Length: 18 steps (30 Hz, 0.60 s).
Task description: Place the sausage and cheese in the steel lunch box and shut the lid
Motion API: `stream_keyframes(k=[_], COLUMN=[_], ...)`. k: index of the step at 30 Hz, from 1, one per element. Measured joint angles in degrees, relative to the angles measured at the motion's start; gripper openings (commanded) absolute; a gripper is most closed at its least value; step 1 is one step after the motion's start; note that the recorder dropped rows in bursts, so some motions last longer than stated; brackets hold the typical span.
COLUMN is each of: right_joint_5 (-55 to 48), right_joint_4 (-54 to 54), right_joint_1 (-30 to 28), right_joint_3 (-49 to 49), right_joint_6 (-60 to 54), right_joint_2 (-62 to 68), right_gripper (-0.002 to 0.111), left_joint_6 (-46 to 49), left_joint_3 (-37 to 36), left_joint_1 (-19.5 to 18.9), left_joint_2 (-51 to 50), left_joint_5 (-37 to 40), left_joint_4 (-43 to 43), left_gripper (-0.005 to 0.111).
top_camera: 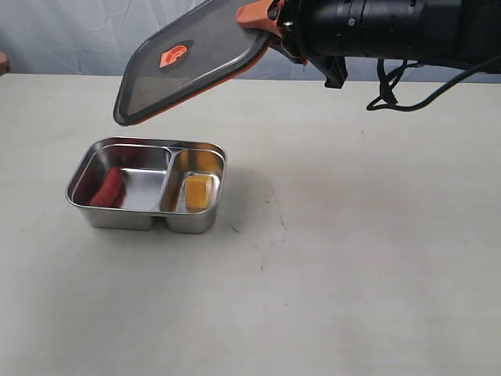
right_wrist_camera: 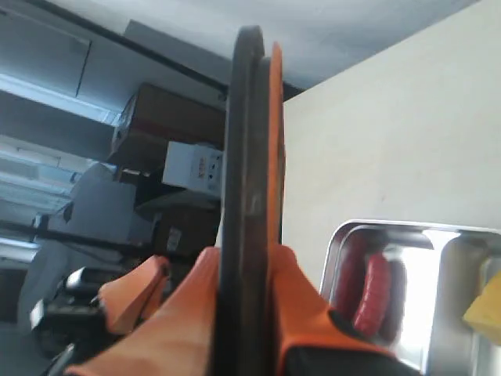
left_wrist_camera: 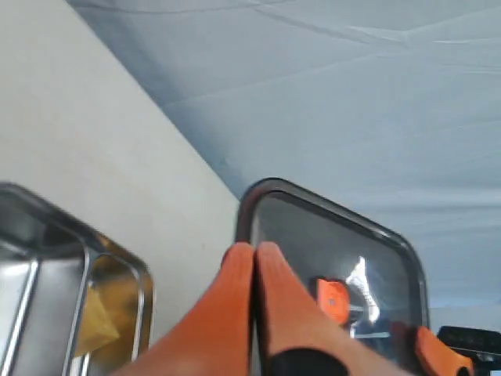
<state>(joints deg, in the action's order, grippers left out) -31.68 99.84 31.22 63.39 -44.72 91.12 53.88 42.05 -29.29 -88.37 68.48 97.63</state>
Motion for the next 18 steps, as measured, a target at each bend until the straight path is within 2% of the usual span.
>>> stream_keyframes(k=[4, 8, 10, 11, 12, 13, 15, 18], right_joint_5=[-6.6, -9.0, -9.0, -9.0, -9.1, -9.1, -9.1, -9.1], right_joint_4=[0.0, -0.1, -0.1, -0.1, -0.1, -0.1, -0.1, -0.1], right_joint_1=[-0.7, -0.7, -0.7, -0.7, -0.8, -0.8, -0.8, -0.8], right_joint_3=[-0.1, -0.1, -0.1, -0.1, -0.1, -0.1, -0.1, -0.1], right_joint_6=[0.1, 0.0, -0.7, -0.9, -1.3, -1.3, -1.5, -1.5], right_joint_2=[-0.2, -0.1, -0.1, -0.1, -0.1, -0.1, -0.1, -0.1], right_gripper=[-0.001, -0.001, -0.001, -0.001, -0.001, -0.001, -0.001, -0.001], left_joint_6=[0.3, 0.4, 0.4, 0.4, 0.4, 0.4, 0.2, -0.9], left_joint_3=[0.0, 0.0, 0.0, 0.0, 0.0, 0.0, 0.0, 0.0], left_joint_1=[-0.2, 0.6, 0.7, 0.7, 0.7, 0.7, 0.7, 0.7], left_joint_2=[-4.2, -5.0, -5.2, -5.2, -5.3, -5.3, -5.3, -5.3], left_joint_5=[0.4, 0.6, 0.7, 0.7, 0.7, 0.7, 0.7, 0.7], left_joint_4=[-4.5, -4.9, -5.8, -6.2, -6.6, -6.7, -6.7, -6.7], left_gripper=[0.0, 0.001, 0.013, 0.027, 0.033, 0.045, 0.051, 0.05])
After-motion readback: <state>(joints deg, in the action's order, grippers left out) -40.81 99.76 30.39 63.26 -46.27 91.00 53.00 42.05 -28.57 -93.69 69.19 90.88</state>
